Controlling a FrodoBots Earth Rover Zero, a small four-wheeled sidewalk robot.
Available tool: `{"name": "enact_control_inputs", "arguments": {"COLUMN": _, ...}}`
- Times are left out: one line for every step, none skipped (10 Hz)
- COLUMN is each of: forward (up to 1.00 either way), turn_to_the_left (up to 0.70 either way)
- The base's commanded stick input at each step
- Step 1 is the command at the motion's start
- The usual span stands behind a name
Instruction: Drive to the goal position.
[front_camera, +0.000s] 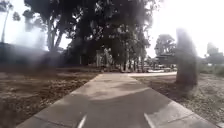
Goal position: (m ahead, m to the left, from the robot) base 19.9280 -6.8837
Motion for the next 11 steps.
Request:
{"name": "enact_control_inputs", "arguments": {"forward": 0.70, "turn_to_the_left": 0.00}}
{"name": "enact_control_inputs", "arguments": {"forward": 0.70, "turn_to_the_left": 0.00}}
{"name": "enact_control_inputs", "arguments": {"forward": 0.70, "turn_to_the_left": 0.00}}
{"name": "enact_control_inputs", "arguments": {"forward": 0.70, "turn_to_the_left": 0.00}}
{"name": "enact_control_inputs", "arguments": {"forward": 0.70, "turn_to_the_left": 0.00}}
{"name": "enact_control_inputs", "arguments": {"forward": 0.74, "turn_to_the_left": 0.00}}
{"name": "enact_control_inputs", "arguments": {"forward": 0.81, "turn_to_the_left": 0.00}}
{"name": "enact_control_inputs", "arguments": {"forward": 0.85, "turn_to_the_left": -0.02}}
{"name": "enact_control_inputs", "arguments": {"forward": 0.85, "turn_to_the_left": -0.06}}
{"name": "enact_control_inputs", "arguments": {"forward": 0.85, "turn_to_the_left": -0.11}}
{"name": "enact_control_inputs", "arguments": {"forward": 0.85, "turn_to_the_left": -0.16}}
